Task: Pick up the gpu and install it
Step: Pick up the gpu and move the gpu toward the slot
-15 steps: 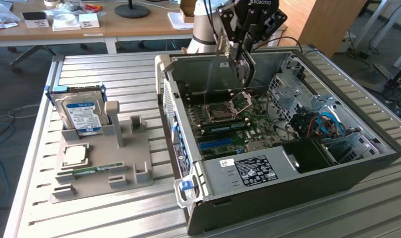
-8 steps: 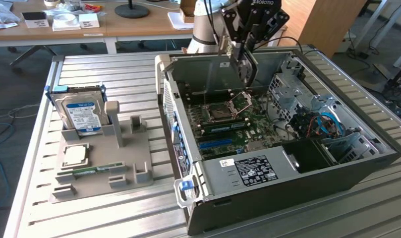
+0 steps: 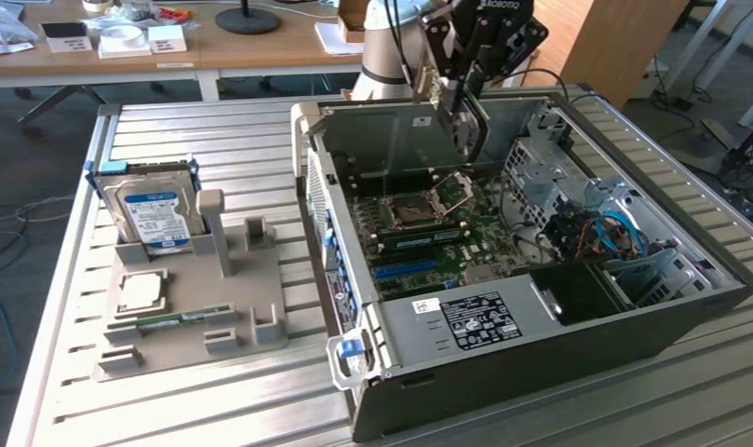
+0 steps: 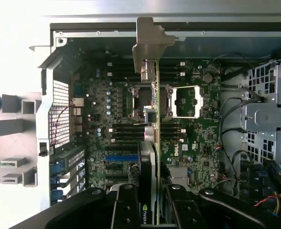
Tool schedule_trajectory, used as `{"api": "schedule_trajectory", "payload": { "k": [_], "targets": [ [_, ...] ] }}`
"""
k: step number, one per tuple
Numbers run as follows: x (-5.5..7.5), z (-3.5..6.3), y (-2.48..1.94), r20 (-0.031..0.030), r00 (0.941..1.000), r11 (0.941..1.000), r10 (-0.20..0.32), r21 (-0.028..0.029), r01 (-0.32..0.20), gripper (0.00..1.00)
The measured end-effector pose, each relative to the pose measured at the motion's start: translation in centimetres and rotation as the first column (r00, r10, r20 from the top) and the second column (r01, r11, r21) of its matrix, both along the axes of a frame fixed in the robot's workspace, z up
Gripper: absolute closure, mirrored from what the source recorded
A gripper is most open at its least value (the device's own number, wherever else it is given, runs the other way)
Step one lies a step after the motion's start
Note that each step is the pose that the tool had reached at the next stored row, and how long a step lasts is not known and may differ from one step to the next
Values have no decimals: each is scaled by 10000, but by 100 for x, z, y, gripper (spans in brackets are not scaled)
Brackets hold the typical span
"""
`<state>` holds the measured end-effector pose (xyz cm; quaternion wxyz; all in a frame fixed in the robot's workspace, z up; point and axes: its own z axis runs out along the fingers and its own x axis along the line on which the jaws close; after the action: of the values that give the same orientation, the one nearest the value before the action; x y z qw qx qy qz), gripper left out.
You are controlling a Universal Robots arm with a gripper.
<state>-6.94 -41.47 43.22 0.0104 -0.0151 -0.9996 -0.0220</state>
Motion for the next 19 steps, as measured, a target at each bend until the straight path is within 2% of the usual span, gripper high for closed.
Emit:
{"api": "schedule_trajectory", "payload": {
  "k": [19],
  "targets": [
    [241,0,8,0,10000,10000,16,0,-16,73]
  ]
}}
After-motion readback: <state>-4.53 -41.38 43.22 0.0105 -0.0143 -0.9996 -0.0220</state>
